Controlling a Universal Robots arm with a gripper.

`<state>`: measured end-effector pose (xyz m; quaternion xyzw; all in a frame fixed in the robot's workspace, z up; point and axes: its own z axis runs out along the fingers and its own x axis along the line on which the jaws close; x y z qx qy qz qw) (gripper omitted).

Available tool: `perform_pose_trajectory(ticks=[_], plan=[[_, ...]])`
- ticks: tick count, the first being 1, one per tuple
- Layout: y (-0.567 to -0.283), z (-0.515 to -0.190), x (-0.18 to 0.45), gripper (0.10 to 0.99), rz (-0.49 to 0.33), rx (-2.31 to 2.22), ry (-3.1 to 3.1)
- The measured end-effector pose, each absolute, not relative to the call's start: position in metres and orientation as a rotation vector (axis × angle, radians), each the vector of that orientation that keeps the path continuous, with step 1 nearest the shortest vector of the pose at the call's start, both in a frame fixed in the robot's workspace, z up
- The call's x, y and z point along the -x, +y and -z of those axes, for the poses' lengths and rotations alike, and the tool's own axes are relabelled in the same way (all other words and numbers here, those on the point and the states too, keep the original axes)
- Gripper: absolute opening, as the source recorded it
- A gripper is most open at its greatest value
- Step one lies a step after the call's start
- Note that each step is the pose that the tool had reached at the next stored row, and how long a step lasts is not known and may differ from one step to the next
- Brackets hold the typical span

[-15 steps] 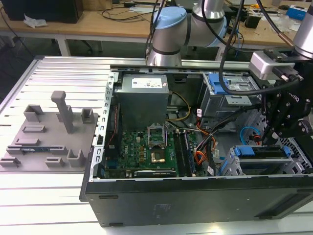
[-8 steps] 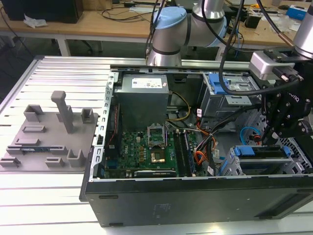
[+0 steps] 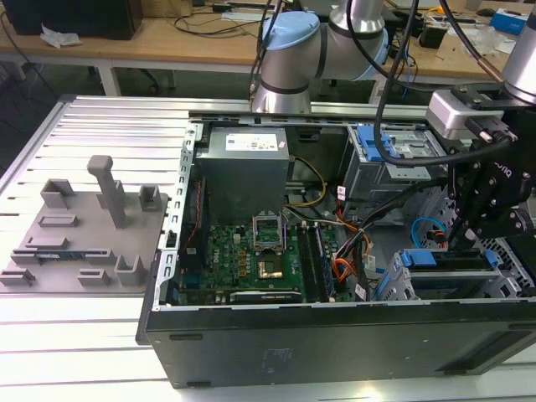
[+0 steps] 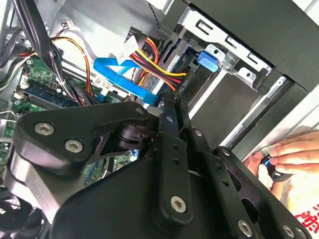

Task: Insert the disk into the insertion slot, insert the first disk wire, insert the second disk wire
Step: 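Insert the second disk wire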

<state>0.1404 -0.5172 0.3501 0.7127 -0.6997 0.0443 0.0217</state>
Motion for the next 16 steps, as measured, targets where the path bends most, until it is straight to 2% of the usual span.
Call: perform_pose_trajectory(ticks=[16], plan=[[-0.5175, -0.3467, -0.1413, 0.161, -0.135, -2.186, -2.189]])
